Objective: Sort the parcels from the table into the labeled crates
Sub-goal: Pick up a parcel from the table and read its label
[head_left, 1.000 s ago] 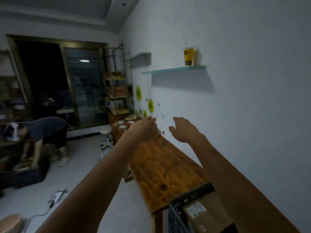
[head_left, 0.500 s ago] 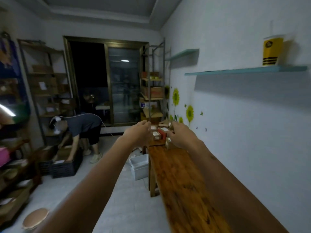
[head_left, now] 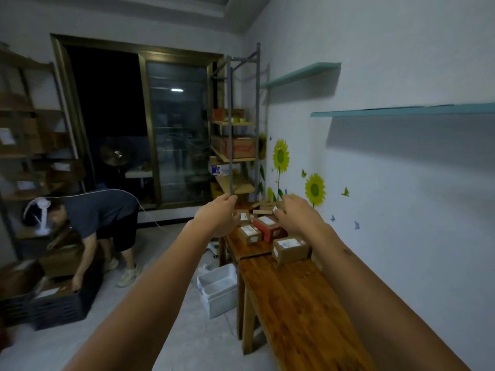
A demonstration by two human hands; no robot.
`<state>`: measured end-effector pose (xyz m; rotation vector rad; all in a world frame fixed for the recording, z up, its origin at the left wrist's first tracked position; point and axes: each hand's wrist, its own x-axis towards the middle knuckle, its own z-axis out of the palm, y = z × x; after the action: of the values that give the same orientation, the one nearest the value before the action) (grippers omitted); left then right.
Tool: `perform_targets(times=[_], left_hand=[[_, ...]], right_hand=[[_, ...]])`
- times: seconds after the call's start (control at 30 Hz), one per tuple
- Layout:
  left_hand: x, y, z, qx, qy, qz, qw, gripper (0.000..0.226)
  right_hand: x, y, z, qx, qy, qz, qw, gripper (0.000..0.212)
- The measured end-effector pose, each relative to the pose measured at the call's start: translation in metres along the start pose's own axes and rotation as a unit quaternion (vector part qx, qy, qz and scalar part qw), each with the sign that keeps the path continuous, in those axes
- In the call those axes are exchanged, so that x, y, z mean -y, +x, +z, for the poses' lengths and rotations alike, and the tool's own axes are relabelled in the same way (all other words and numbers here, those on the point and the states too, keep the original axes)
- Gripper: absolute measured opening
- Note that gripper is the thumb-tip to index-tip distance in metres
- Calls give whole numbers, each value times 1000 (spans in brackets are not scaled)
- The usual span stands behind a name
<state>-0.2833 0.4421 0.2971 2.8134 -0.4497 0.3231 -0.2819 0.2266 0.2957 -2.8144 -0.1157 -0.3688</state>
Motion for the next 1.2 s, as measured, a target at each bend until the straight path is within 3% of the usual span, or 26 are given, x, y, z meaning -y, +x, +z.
perform_targets(times=[0.33, 0.63, 0.83, 1.03, 1.2], left_hand=[[103, 232, 78, 29, 6, -10, 1000, 58], [174, 429, 122, 45, -7, -33, 998, 56], [214, 550, 197, 97, 9, -2, 995, 55], [264, 672, 289, 171, -4, 66, 983, 54], [240, 747, 354, 238, -34, 177, 955, 56]], right_hand=[[-56, 236, 98, -10, 21, 10, 1000, 38], [-92, 425, 137, -27, 43, 27, 998, 44], [-142, 526, 217, 4, 63, 111, 992, 37], [-169, 600, 280, 25, 47, 218, 974, 48], [-208, 615, 307, 23, 50, 333, 941, 45]])
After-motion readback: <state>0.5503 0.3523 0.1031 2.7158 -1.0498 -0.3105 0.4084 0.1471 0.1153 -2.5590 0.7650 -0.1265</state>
